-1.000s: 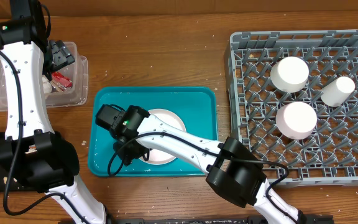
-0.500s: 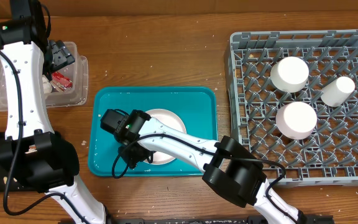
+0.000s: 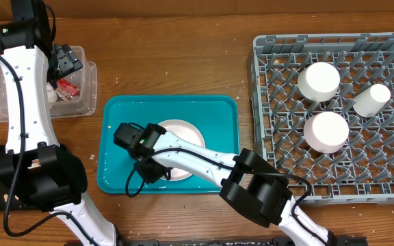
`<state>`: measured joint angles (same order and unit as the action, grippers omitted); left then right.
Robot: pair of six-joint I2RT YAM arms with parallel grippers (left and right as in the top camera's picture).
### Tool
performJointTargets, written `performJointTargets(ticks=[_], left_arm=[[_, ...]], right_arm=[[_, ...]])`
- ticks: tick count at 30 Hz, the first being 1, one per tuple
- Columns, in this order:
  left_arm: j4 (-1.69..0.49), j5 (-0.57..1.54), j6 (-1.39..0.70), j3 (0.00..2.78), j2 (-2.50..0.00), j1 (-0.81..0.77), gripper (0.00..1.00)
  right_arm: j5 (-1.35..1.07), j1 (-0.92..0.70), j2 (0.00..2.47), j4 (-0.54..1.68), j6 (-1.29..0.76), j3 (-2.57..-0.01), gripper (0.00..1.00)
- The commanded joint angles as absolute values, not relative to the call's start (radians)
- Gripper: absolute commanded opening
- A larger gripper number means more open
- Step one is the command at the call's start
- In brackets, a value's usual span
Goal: Sort waste into correct bins and load items into the dishwasher
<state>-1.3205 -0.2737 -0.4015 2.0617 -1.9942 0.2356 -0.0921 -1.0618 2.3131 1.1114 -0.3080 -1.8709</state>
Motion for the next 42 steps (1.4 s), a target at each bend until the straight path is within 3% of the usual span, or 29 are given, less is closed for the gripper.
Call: performJointTargets(ticks=[1, 9, 21, 23, 24, 27, 28, 37, 40, 42], left_arm=[[-1.324, -0.287, -0.419, 2.076, -1.969, 0.231, 1.00], [-1.324, -0.288, -0.419, 2.076, -1.969, 0.231, 1.00], [-1.324, -0.287, -0.419, 2.076, -1.969, 0.231, 1.00], [-1.324, -0.288, -0.419, 2.076, -1.969, 0.231, 1.00], [-1.324, -0.288, -0.419, 2.076, -1.969, 0.231, 1.00], [-1.323, -0.288, -0.419, 2.076, -1.969, 0.231, 1.00], [-1.324, -0.287, -0.419, 2.076, -1.969, 0.231, 1.00], [-1.323, -0.287, -0.419, 2.076, -1.969, 0.231, 1.00], [-1.324, -0.288, -0.419, 2.076, -1.969, 0.231, 1.00], [-1.324, -0.287, -0.419, 2.076, -1.969, 0.231, 1.00]], right_arm=[[-0.057, -1.066, 2.320, 1.110, -0.315, -1.866, 0.26], [0.051, -1.029, 2.320, 1.141, -0.345, -1.867, 0.19], [0.051, -0.915, 2.319, 1.317, -0.352, -2.071, 0.23], [0.051, -0.901, 2.319, 1.373, -0.352, -2.138, 0.30], [0.051, -0.894, 2.319, 1.400, -0.351, -2.170, 0.39], [0.081, -0.872, 2.319, 1.492, -0.337, -2.264, 0.91], [0.114, -0.863, 2.319, 1.521, -0.338, -2.291, 1.00], [0.241, -0.659, 2.320, 1.580, -0.343, -2.307, 1.00], [0.174, -0.574, 2.320, 1.544, -0.263, -2.276, 0.94], [0.070, -0.527, 2.320, 1.505, -0.196, -2.244, 0.83]])
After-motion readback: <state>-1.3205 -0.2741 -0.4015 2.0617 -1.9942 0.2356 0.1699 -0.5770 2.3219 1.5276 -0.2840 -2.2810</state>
